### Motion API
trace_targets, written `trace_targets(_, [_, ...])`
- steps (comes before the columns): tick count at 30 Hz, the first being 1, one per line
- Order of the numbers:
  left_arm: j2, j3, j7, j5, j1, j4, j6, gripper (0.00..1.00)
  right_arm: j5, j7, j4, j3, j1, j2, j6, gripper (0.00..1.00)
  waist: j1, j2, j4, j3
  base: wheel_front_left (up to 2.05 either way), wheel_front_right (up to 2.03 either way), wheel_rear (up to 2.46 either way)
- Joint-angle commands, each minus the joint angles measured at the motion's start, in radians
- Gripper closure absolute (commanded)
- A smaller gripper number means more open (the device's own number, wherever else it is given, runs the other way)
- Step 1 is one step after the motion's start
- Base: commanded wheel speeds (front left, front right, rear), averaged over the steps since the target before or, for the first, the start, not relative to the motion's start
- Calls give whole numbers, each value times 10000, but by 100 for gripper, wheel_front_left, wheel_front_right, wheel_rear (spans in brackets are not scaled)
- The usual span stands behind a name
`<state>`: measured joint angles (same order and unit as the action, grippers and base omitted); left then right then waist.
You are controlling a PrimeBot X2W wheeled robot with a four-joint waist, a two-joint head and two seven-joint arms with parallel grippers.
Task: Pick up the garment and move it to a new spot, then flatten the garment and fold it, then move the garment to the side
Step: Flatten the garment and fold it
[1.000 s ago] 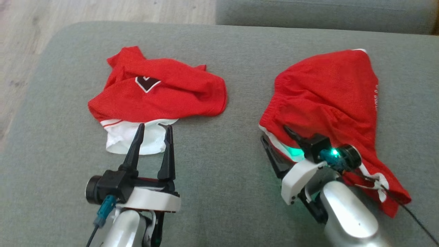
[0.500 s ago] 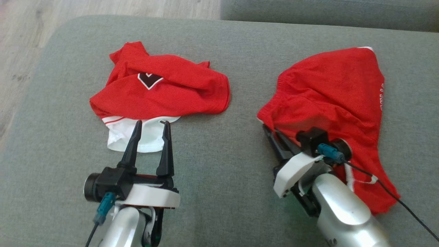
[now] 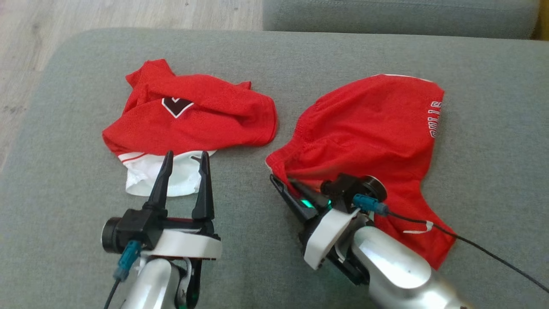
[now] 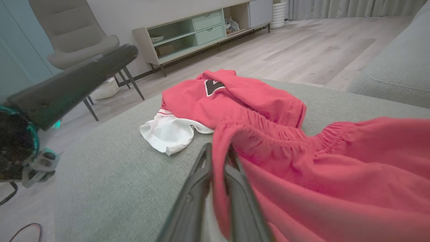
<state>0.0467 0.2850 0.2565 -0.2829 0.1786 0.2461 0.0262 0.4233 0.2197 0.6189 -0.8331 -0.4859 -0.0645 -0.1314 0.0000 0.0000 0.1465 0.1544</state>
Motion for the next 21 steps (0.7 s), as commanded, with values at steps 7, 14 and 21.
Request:
trace_targets(7, [35,-510,53,87,133,-307,10,0,-377,82,68,870,-300,54,7,0,0,0,-400,-313,0,0,0])
trace_targets(14, [35,-539,53,72,-9,-383,66,0,-965,173,-820,2803,364,-439,7,0,0,0,-738,-542,0,0,0])
trace_targets(21, [35,-573,53,126,-96,-475,62,0,-2274,201,-2102,6754,1992,-214,7,0,0,0,-962,-532,0,0,0])
